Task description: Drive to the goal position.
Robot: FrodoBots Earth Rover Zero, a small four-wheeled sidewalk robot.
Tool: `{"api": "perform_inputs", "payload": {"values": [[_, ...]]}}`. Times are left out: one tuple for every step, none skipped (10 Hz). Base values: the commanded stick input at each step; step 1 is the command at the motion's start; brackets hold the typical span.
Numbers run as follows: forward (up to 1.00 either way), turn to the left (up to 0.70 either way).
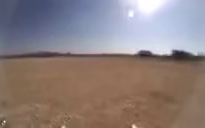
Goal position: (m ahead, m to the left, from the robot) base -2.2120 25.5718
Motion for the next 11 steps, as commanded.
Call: {"api": "perform_inputs", "payload": {"values": [[1.0, 0.0], [1.0, 0.0], [1.0, 0.0], [1.0, 0.0], [1.0, 0.0], [1.0, 0.0], [1.0, 0.0], [1.0, 0.0], [1.0, 0.0], [1.0, 0.0], [1.0, 0.0]]}}
